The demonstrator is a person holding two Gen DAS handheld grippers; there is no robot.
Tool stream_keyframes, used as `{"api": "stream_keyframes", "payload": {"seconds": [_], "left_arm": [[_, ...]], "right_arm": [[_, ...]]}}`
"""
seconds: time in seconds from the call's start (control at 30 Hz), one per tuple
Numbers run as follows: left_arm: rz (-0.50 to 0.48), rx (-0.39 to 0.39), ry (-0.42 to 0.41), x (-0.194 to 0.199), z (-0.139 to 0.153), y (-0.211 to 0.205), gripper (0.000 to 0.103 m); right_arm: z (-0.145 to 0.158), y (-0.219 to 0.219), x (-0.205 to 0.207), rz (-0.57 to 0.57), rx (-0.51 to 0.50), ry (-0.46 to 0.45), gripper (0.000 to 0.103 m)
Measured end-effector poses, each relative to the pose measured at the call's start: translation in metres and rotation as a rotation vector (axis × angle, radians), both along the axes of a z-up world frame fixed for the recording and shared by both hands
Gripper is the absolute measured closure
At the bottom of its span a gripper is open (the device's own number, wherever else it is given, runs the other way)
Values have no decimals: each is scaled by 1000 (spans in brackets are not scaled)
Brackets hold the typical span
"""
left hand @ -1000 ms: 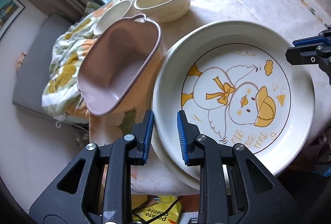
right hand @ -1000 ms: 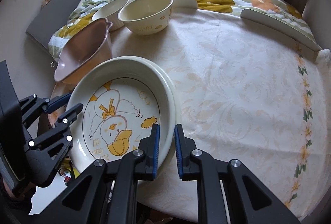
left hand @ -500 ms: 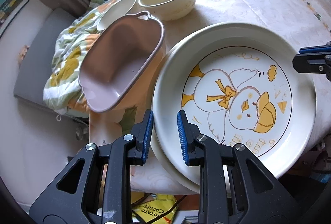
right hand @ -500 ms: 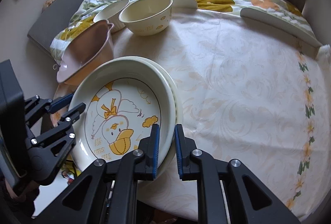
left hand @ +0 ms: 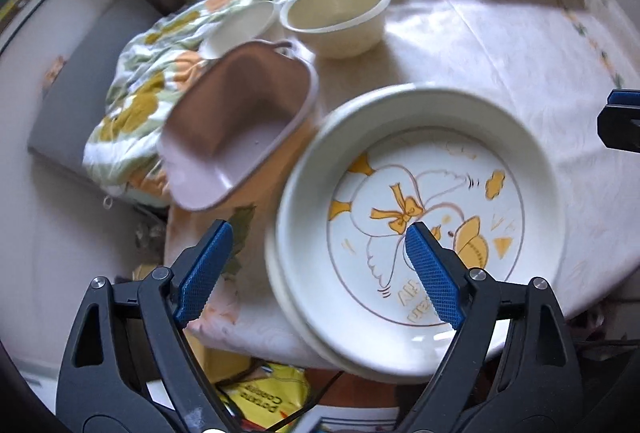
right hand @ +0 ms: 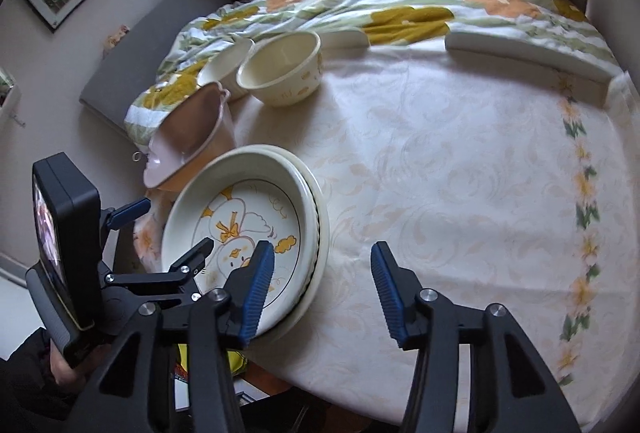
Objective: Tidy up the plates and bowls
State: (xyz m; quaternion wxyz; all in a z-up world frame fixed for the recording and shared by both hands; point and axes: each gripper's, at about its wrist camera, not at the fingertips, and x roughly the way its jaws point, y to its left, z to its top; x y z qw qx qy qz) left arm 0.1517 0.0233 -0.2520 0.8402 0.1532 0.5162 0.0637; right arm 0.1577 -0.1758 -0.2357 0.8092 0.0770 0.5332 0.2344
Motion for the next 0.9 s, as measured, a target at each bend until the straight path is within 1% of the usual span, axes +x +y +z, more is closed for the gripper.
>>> {"api": "stream_keyframes", "payload": {"seconds": [0.07, 0.1, 0.13, 0.17, 0.2, 0.23, 0.27, 0.3, 0.37, 0.43, 0.5, 0.57, 0.63, 0.77, 0.83, 0.87, 0.9], "left_arm": [[66, -43, -36, -4, 21, 9, 16], [120, -95, -65, -8, 38, 18, 16], [156, -136, -86, -10, 48, 26, 16], [210, -195, -117, -12, 63, 38, 14], [248, -232, -142, -13, 71, 47, 7], [302, -275, -179, -14, 82, 59, 1], [350, -300, -214, -15, 87, 70, 0], [387, -321, -235, -14, 90, 81, 0], [443, -362, -229, -7, 86, 102, 0], [477, -387, -217, 4, 75, 119, 0], [488, -406, -207, 11, 64, 132, 0], [504, -447, -175, 24, 47, 146, 0], [522, -506, -144, 36, 26, 160, 0], [535, -571, -92, 55, -4, 179, 0], [525, -583, -66, 66, -19, 183, 4], [518, -588, -56, 69, -23, 184, 12], [514, -592, -45, 73, -26, 184, 21]], "right_arm": [[16, -2, 8, 40, 10, -35, 57], [22, -2, 11, 56, 18, -46, 57], [31, 0, 19, 83, 31, -63, 56], [37, 2, 23, 102, 38, -72, 54], [42, 6, 28, 123, 45, -82, 39], [49, 13, 37, 150, 55, -100, 14], [53, 20, 44, 172, 69, -118, 4], [56, 28, 50, 192, 79, -131, 0], [56, 49, 64, 230, 66, -128, 0], [49, 71, 77, 280, 50, -86, 0], [41, 90, 87, 317, 47, -43, 0], [27, 113, 100, 325, 30, -3, 0], [12, 133, 110, 301, -29, 25, 0], [-19, 168, 129, 332, -45, 107, 0], [-33, 179, 136, 340, -48, 138, 0], [-41, 186, 141, 340, -61, 151, 1], [-44, 189, 143, 342, -65, 155, 6]]}}
